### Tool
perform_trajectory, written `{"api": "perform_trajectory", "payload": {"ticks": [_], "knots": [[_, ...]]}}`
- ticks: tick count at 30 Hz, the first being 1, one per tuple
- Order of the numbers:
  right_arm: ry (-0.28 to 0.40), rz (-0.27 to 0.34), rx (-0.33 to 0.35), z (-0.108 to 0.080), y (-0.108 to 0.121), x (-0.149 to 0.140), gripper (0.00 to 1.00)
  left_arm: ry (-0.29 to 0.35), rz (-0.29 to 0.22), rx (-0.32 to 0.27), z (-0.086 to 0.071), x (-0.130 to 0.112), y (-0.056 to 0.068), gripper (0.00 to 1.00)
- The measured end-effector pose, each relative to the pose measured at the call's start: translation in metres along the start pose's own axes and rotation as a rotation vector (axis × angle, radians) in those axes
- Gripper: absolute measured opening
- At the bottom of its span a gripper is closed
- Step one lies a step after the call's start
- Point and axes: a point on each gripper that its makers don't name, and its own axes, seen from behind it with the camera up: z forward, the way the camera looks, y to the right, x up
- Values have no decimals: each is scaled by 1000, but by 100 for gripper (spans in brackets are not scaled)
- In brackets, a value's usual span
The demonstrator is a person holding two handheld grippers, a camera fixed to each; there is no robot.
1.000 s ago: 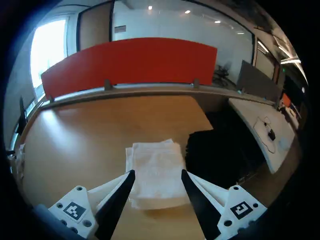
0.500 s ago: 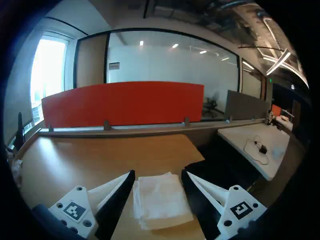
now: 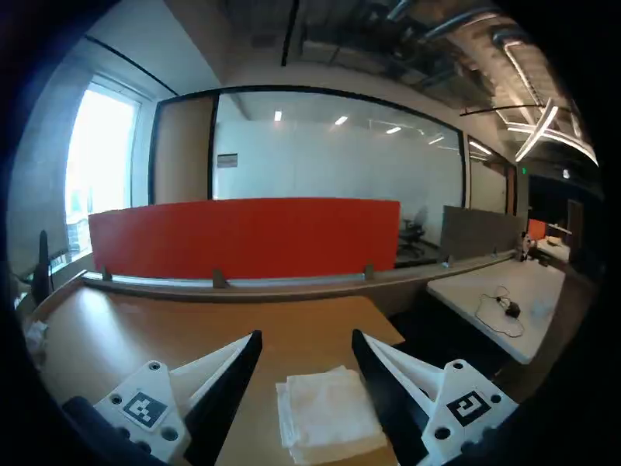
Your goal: Fold towel
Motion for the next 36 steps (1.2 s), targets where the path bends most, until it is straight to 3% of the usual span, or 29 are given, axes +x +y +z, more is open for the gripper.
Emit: {"api": "perform_trajectory", "payload": {"ticks": [6,14,25,36], "knots": [[43,21,40,-2,-26,24,89,107,-15,1,5,27,-2,95],[76,-11,83,-7,-71,42,89,206,-41,11,4,54,-8,95],[114,-27,136,-10,-134,57,89,268,-58,-4,0,68,-7,95],[103,-20,142,-12,-162,59,89,295,-96,-20,-3,72,-13,95]]}}
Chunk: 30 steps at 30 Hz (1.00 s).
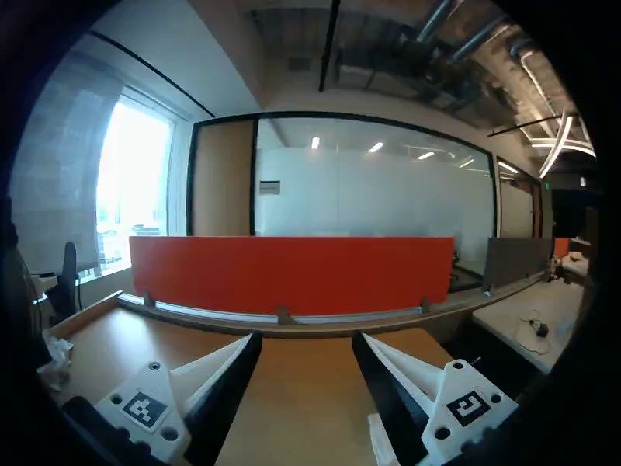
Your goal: Fold towel
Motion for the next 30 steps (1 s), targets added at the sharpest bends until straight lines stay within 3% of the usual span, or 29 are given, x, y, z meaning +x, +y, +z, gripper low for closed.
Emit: {"api": "perform_trajectory", "payload": {"ticks": [6,14,20,30], "knots": [[0,10,7,3,-14,2,89,6,0,2,1,-5,-5,95],[-6,23,15,2,-30,6,91,8,42,-17,5,-16,-1,95],[-9,30,13,1,-36,7,91,18,76,-17,9,-31,-5,95],[-13,7,2,5,-45,-8,91,54,59,1,12,-63,-16,95]]}}
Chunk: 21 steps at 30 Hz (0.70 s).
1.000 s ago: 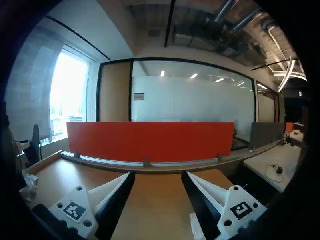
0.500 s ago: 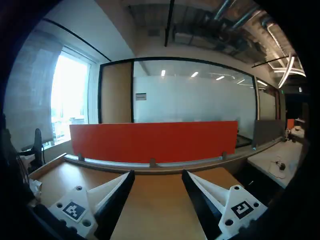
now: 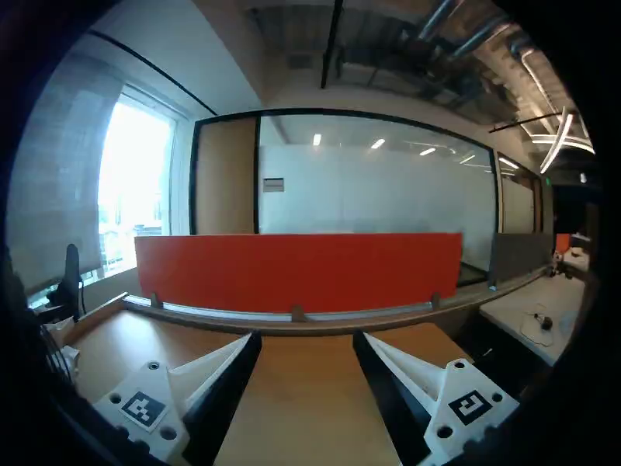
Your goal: Fold towel
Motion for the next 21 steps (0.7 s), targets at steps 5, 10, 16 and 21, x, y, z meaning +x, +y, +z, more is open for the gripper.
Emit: {"api": "perform_trajectory", "payload": {"ticks": [5,10,16,21], "knots": [[4,-1,-1,2,-5,-12,91,6,0,11,-3,-26,-3,95],[0,3,-5,5,-6,-30,91,3,2,21,-7,-52,-7,95],[-1,13,-3,8,-8,-53,91,9,5,37,-11,-79,-14,95],[-3,10,-3,12,-9,-69,91,14,14,41,-14,-97,-17,95]]}}
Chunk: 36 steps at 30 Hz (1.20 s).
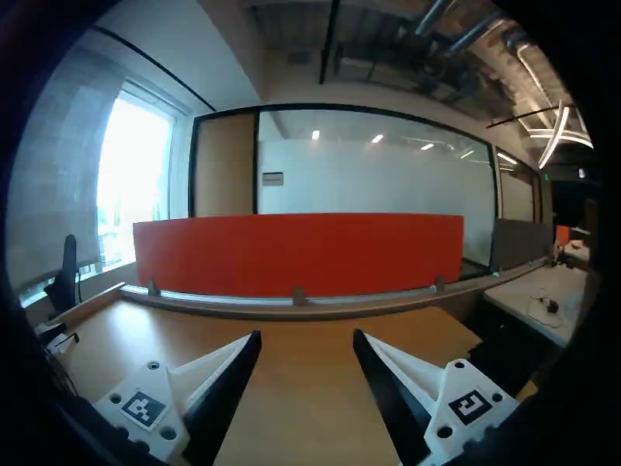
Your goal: Fold towel
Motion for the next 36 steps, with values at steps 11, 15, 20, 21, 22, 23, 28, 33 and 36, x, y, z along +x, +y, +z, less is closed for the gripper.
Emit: {"api": "perform_trajectory", "payload": {"ticks": [11,15,20,21,22,23,28,33,36], "knots": [[4,-12,7,2,-5,-22,91,9,-20,16,-7,-28,-4,95],[7,-20,8,1,-4,-24,91,12,-29,24,-7,-35,-5,95],[9,-24,4,0,-1,-24,91,10,-38,29,-7,-44,-5,95],[9,-26,3,0,-1,-24,91,10,-38,29,-7,-44,-6,95],[9,-28,3,-1,-1,-24,91,10,-39,29,-7,-45,-6,95],[9,-30,2,-1,0,-24,91,10,-40,29,-7,-45,-6,95],[9,-36,-4,-2,1,-22,91,8,-23,29,-6,-46,-6,95],[9,-31,-4,-2,2,-24,91,8,-2,29,-6,-46,-6,95],[6,-36,-6,-1,3,-25,91,7,3,30,-7,-45,-6,95]]}}
